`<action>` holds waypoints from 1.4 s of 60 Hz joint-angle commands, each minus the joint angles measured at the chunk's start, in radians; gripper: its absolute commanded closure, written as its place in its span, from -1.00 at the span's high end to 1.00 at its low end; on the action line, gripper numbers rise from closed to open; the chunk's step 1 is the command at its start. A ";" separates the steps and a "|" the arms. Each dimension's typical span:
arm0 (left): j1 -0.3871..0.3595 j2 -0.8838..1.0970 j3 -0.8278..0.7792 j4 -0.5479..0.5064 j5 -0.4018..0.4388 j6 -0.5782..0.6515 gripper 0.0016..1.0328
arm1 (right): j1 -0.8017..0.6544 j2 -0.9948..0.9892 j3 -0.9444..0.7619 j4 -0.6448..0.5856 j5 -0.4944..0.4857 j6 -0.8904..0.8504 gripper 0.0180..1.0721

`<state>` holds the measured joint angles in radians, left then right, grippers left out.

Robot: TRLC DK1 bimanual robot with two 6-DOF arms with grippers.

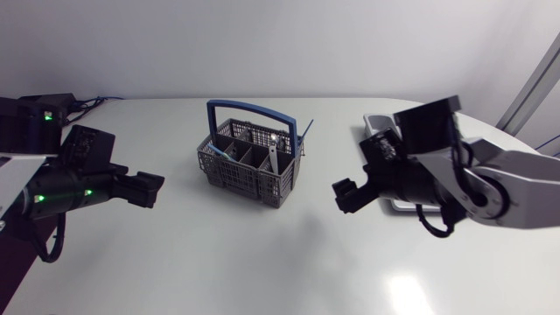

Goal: Unload the cutlery basket into the drawer organizer.

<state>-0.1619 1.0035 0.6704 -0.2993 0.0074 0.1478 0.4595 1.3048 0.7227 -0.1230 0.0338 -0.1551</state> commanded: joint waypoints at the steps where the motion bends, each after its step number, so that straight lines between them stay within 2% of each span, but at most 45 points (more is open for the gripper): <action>1: -0.013 0.040 0.038 -0.014 0.022 0.065 0.86 | 0.021 0.083 0.081 -0.024 -0.040 -0.047 0.90; 2: -0.022 0.043 0.038 -0.014 0.065 0.084 0.86 | 0.018 0.093 0.095 -0.024 -0.072 -0.047 0.90; 5: -0.036 0.043 0.035 -0.006 0.089 0.095 0.86 | 0.016 0.120 0.130 -0.018 -0.146 -0.052 0.90; 7: -0.054 0.043 0.031 0.009 0.097 0.096 0.86 | 0.016 0.134 0.150 -0.001 -0.161 -0.050 0.90; 12: -0.059 0.043 0.023 0.054 0.117 0.096 0.86 | 0.022 0.168 0.185 0.071 -0.176 -0.047 0.79; 24: -0.057 0.041 0.008 0.101 0.138 0.098 0.86 | 0.051 0.327 0.299 0.145 -0.181 -0.049 0.60; 30: -0.059 0.032 0.000 0.120 0.138 0.096 0.86 | 0.067 0.390 0.354 0.175 -0.169 -0.046 0.32; 37: -0.057 0.026 -0.011 0.144 0.144 0.096 0.85 | 0.080 0.458 0.399 0.240 -0.117 -0.069 -0.21; 43: -0.057 0.029 -0.015 0.155 0.146 0.096 0.85 | 0.079 0.487 0.425 0.237 -0.106 -0.069 -0.55; 58: -0.051 0.027 -0.031 0.166 0.164 0.101 0.85 | 0.065 0.383 0.351 0.181 -0.132 -0.069 -0.61; 73: -0.064 0.014 -0.038 0.154 0.189 0.107 0.85 | 0.041 0.146 0.127 0.109 -0.189 -0.092 -0.61; 84: -0.146 0.012 -0.046 0.150 0.190 0.122 0.85 | 0.015 -0.006 -0.006 0.071 -0.216 -0.118 -0.55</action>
<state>-0.2745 1.0275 0.6506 -0.1448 0.1841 0.2413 0.4870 1.3552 0.7658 -0.0368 -0.1799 -0.2218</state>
